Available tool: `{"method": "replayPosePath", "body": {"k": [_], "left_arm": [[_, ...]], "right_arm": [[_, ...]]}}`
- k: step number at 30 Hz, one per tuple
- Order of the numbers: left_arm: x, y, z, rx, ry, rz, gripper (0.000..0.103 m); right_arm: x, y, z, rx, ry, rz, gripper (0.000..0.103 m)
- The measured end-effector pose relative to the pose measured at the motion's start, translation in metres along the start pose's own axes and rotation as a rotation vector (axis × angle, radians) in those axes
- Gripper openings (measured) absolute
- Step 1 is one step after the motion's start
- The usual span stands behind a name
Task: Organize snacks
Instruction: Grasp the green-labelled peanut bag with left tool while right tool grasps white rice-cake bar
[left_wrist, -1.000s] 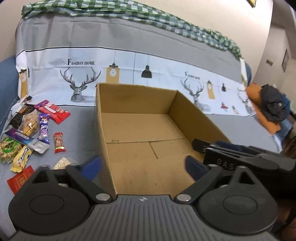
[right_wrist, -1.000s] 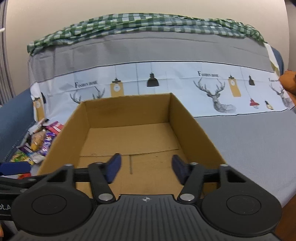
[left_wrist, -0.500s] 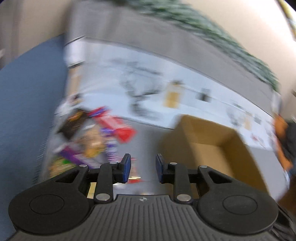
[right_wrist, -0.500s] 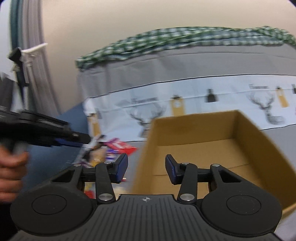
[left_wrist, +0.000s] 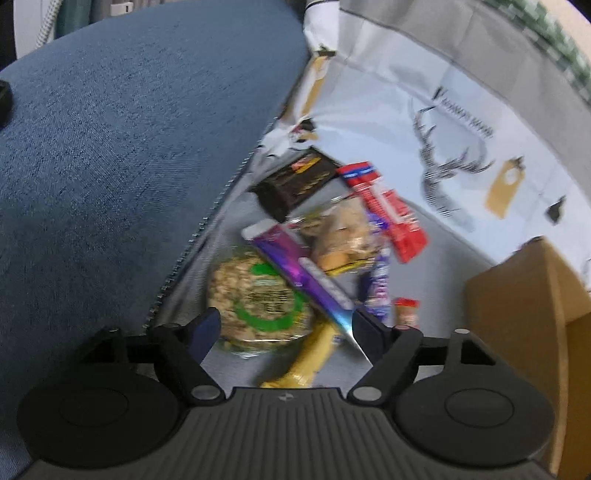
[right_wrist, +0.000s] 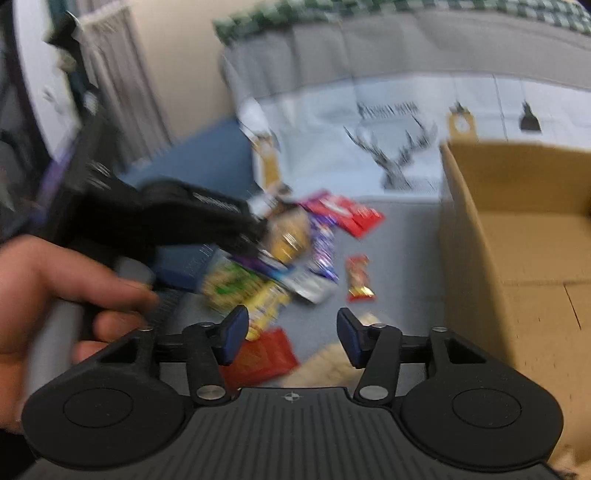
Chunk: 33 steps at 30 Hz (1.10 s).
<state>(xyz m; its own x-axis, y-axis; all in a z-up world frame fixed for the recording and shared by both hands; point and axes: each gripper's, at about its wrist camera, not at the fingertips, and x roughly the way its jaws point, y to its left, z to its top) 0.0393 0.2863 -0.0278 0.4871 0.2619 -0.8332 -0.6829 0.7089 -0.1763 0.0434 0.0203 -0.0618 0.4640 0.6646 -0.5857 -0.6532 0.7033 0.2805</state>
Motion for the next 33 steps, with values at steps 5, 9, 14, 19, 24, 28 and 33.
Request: {"method": "replayPosePath", "body": {"k": [5,9,14,19,24,28,33], "left_arm": [[0.02,-0.001,-0.003,0.005,0.034,0.058,0.084],[0.04,-0.003,-0.004,0.006,0.076,0.088,0.085],[0.053,-0.002,0.0,-0.018,0.09,0.094,0.086],[0.055,-0.002,-0.002,0.013,0.098,0.094,0.08],[0.036,0.002,-0.004,0.026,0.072,0.032,0.08],[0.008,0.005,-0.008,0.024,0.032,-0.08,0.08],[-0.017,0.01,-0.014,-0.021,0.041,-0.232,0.08]], "right_arm": [[0.038,-0.008,-0.007,0.045,0.104,-0.079,0.069],[0.059,-0.013,-0.014,0.032,0.17,-0.12,0.075],[0.071,-0.021,-0.018,0.027,0.213,-0.135,0.075],[0.073,-0.019,-0.023,-0.024,0.228,-0.138,0.044],[0.068,-0.018,-0.023,-0.042,0.217,-0.108,0.038],[0.057,-0.012,-0.025,-0.073,0.186,-0.08,0.038],[0.038,-0.009,-0.029,-0.083,0.179,-0.046,0.038]]}}
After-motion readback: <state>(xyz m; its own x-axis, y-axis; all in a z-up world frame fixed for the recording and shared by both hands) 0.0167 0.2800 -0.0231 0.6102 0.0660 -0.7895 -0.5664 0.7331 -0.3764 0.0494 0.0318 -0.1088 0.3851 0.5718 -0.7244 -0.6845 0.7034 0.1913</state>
